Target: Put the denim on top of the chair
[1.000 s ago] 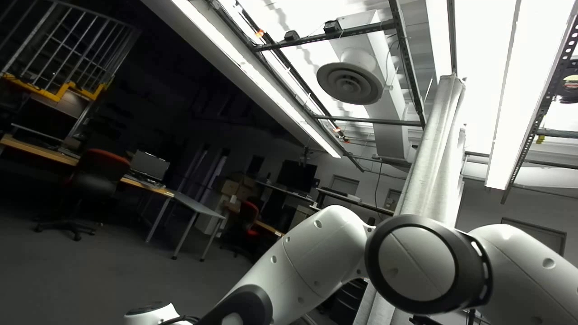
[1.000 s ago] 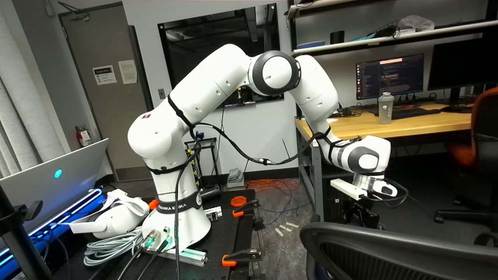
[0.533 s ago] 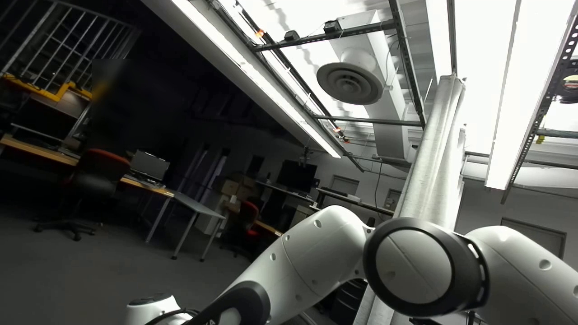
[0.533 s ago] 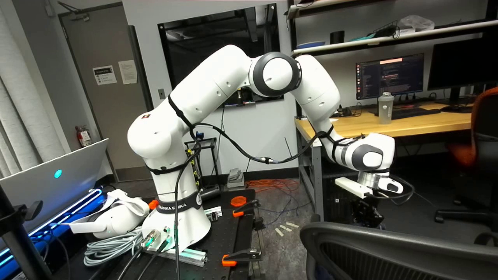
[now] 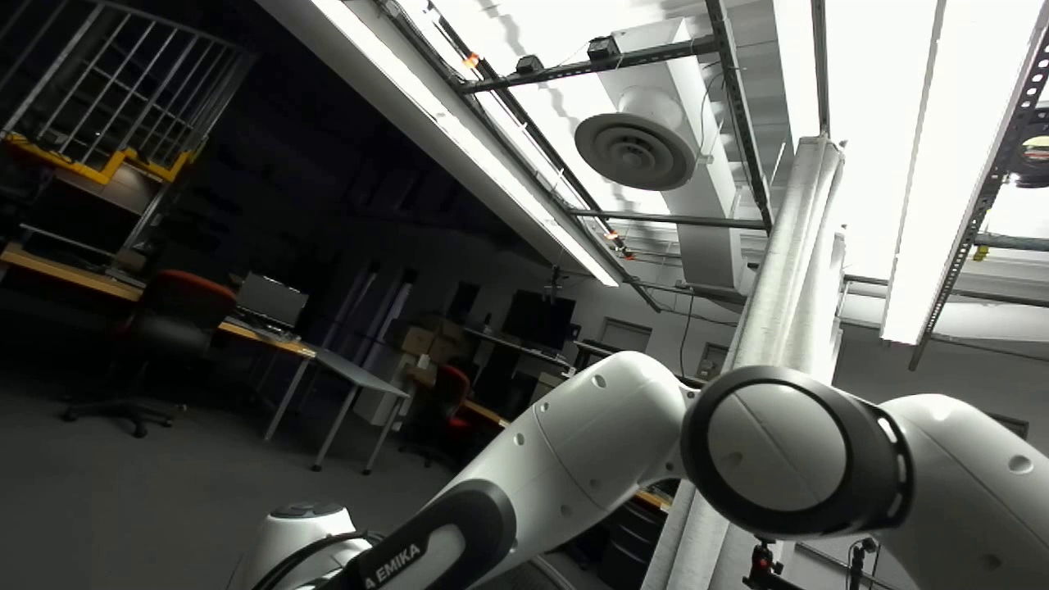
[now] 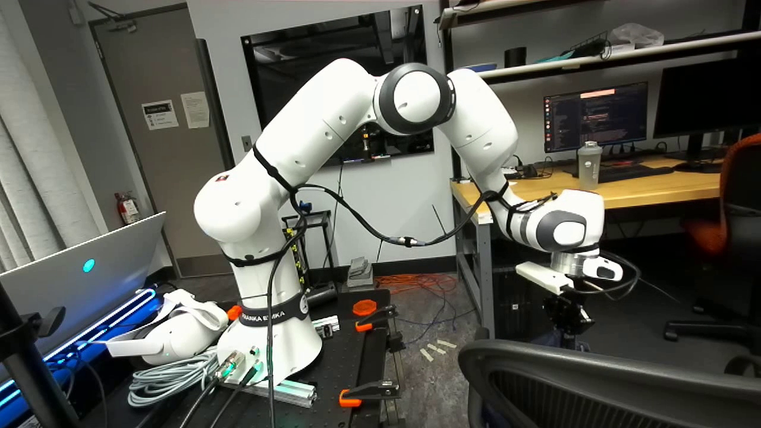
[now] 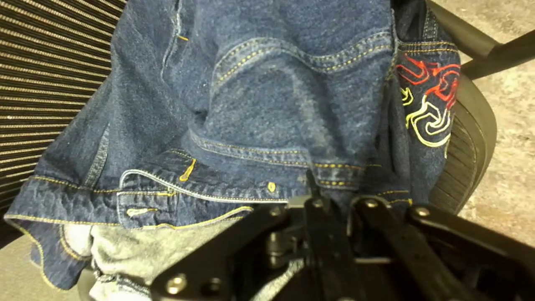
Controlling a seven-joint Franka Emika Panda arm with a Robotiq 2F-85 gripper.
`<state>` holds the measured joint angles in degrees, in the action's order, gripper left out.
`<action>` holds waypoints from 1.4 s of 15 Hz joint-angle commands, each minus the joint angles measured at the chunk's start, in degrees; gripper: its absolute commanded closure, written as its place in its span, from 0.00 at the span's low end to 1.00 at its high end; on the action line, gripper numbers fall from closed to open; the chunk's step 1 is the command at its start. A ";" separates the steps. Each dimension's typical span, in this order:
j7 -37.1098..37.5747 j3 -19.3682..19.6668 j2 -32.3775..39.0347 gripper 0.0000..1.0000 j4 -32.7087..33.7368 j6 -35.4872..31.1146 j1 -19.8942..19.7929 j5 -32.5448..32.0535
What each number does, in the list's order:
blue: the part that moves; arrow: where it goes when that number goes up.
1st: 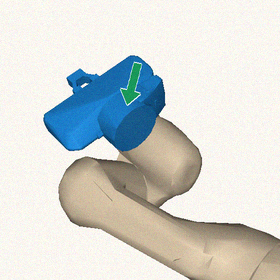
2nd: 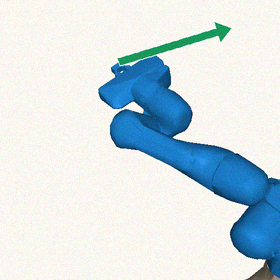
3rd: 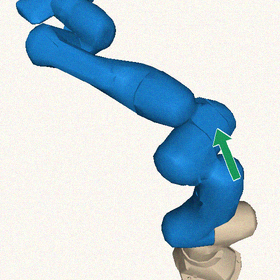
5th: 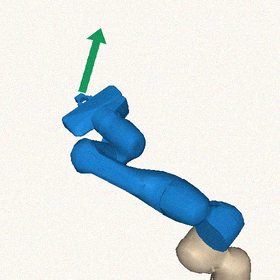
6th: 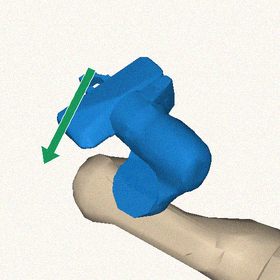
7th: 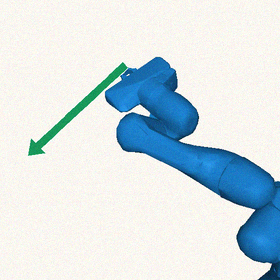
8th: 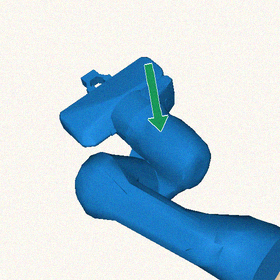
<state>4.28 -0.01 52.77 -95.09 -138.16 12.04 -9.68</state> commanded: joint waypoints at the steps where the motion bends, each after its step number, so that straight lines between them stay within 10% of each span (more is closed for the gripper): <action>1: -0.11 -0.52 -9.03 0.97 -7.54 -2.94 -1.80 1.04; 10: -2.29 -1.63 -29.63 0.97 -11.55 0.74 -7.90 7.13; 21: -4.45 0.36 -39.04 0.97 6.02 16.15 -13.64 10.26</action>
<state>1.58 0.00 14.20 -95.91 -126.96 -0.57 -1.60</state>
